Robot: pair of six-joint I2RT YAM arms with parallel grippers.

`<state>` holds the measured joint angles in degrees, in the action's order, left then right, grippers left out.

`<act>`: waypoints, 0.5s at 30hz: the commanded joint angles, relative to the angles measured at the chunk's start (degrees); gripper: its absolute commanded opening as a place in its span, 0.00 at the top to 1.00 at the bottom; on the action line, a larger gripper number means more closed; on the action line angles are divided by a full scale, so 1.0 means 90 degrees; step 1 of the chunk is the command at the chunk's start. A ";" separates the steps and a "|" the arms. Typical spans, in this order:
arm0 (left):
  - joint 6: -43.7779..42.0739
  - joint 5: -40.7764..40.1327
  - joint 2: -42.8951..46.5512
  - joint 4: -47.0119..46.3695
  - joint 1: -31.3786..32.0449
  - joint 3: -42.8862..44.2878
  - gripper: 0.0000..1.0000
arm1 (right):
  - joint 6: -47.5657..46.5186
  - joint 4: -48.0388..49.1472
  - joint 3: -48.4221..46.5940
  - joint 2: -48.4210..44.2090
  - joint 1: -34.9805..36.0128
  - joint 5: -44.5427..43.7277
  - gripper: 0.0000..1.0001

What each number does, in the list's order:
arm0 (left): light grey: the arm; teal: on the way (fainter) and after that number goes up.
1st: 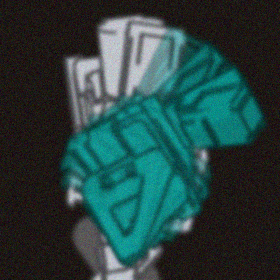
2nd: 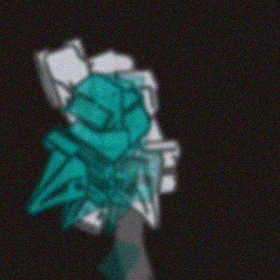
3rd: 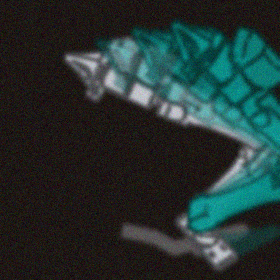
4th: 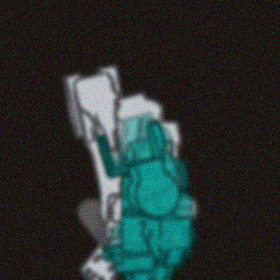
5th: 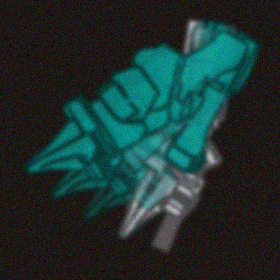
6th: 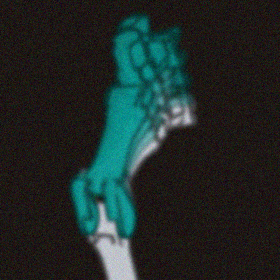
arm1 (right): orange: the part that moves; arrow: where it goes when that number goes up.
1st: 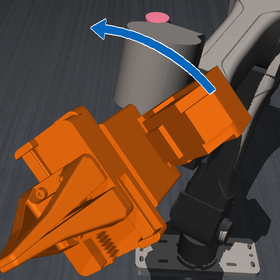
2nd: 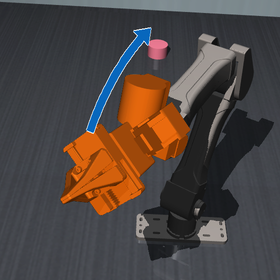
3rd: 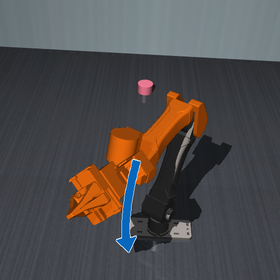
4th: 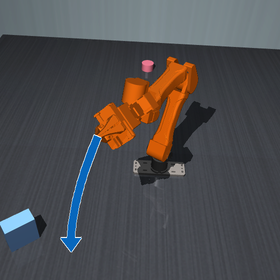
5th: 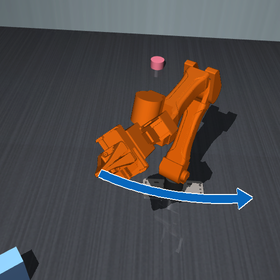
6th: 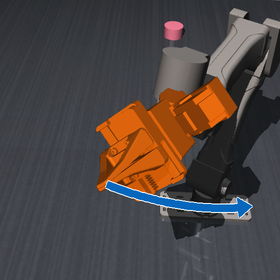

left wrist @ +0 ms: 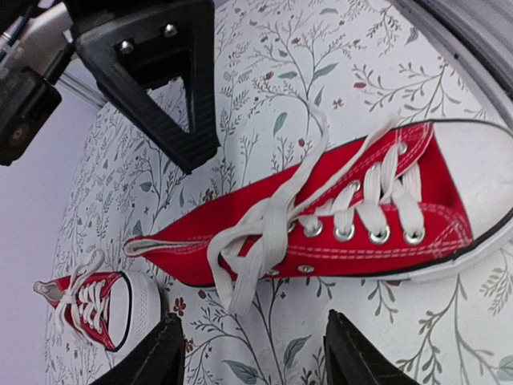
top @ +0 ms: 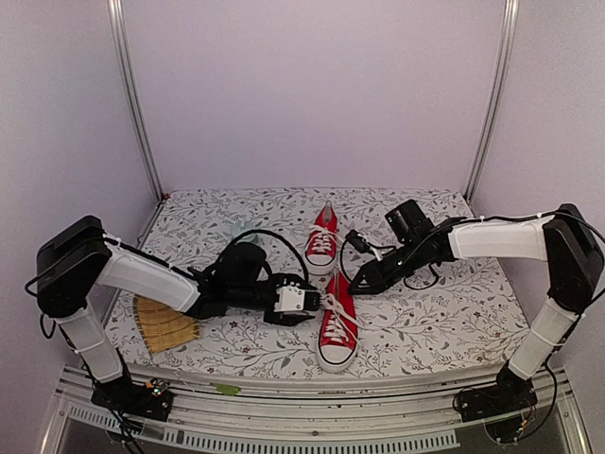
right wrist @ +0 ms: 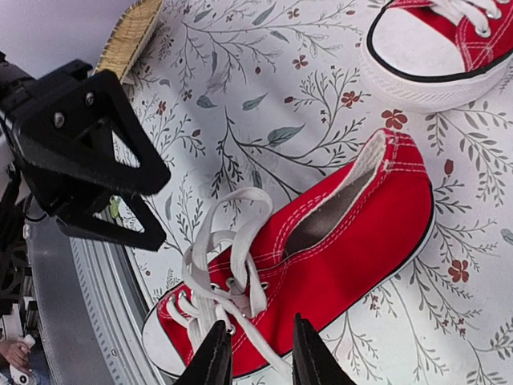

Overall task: Tie the shoes
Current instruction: Adjust the half-tied shoelace on the shoe.

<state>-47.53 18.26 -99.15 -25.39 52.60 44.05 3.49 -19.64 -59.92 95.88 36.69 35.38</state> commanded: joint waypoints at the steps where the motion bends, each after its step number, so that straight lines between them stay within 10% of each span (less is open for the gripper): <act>1: 0.0128 -0.0276 -0.0256 0.0407 -0.0341 0.0125 0.42 | -0.0627 0.0271 -0.0366 0.0533 0.0001 0.0447 0.74; 15: 0.0132 -0.0648 -0.1621 0.0031 -0.0302 0.1145 0.44 | -0.1244 0.0108 -0.0718 0.1520 0.0006 0.1245 0.73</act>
<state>-46.87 13.04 -110.52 -23.27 49.52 51.42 -5.08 -18.50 -64.10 107.92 36.69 42.70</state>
